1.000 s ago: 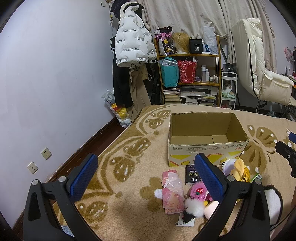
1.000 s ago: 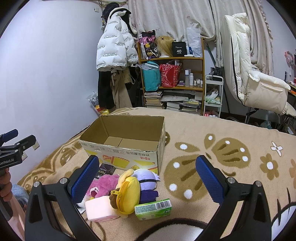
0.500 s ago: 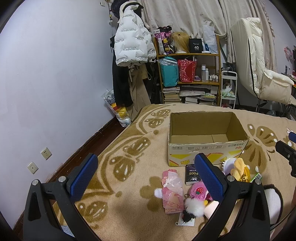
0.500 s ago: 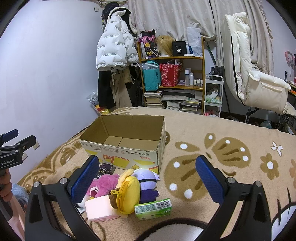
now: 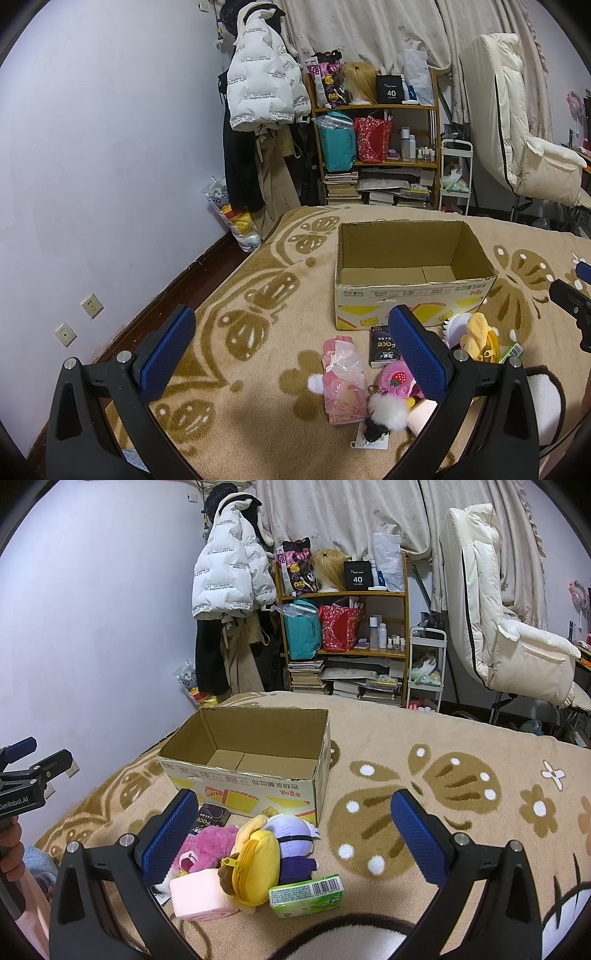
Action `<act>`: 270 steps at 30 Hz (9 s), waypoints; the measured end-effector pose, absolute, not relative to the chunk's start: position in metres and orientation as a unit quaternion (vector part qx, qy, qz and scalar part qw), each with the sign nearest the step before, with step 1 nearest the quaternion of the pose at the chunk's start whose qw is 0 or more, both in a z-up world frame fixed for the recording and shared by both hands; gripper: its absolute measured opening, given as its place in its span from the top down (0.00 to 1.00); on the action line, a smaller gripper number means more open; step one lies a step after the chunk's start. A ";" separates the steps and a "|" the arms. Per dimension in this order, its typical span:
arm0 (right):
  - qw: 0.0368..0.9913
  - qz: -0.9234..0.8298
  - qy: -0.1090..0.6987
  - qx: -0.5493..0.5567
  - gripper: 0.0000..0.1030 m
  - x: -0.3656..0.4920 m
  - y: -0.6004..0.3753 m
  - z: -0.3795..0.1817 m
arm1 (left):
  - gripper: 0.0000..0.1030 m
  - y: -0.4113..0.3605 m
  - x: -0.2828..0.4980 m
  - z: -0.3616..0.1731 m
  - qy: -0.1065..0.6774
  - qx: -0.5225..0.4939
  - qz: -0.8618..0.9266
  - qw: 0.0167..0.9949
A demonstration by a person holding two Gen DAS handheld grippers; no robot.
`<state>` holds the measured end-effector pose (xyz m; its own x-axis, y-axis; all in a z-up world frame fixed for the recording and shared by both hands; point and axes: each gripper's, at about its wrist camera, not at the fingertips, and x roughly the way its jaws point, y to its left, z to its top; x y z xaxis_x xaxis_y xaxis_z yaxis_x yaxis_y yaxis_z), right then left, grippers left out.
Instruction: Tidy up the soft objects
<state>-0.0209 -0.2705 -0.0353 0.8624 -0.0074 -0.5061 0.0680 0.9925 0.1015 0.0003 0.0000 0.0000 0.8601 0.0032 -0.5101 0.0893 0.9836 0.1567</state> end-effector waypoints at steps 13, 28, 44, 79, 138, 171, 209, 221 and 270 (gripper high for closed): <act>0.963 -0.019 0.262 0.058 0.00 -0.021 -0.270 -0.036 | 0.00 0.001 0.000 0.000 0.264 0.088 -0.023 0.960; 0.963 -0.019 0.263 0.059 0.00 -0.020 -0.276 -0.032 | 0.00 0.002 0.001 -0.002 0.271 0.088 -0.023 0.958; 0.952 0.012 0.301 0.049 0.00 0.003 -0.250 -0.055 | 0.00 -0.005 0.053 -0.038 0.363 0.077 -0.034 0.928; 0.901 0.045 0.424 0.079 0.00 0.074 -0.253 -0.119 | 0.00 -0.011 0.158 -0.136 0.526 0.039 -0.026 0.849; 0.935 0.070 0.339 0.079 0.62 0.043 -0.251 -0.065 | 0.57 -0.021 0.091 -0.067 0.420 0.062 -0.032 0.905; 0.956 0.086 0.281 0.016 0.61 0.130 -0.261 -0.015 | 0.57 -0.072 0.175 0.018 0.312 0.074 -0.105 0.941; 0.938 0.068 0.326 0.091 0.00 0.120 -0.286 -0.019 | 0.03 -0.049 0.164 -0.011 0.365 0.040 -0.083 0.926; 0.935 0.063 0.336 0.089 0.00 0.056 -0.273 0.001 | 0.02 -0.029 0.098 0.013 0.375 0.047 -0.083 0.922; 0.855 0.016 0.494 0.160 0.00 0.042 -0.285 -0.120 | 0.02 -0.056 0.099 -0.083 0.495 0.067 -0.120 0.858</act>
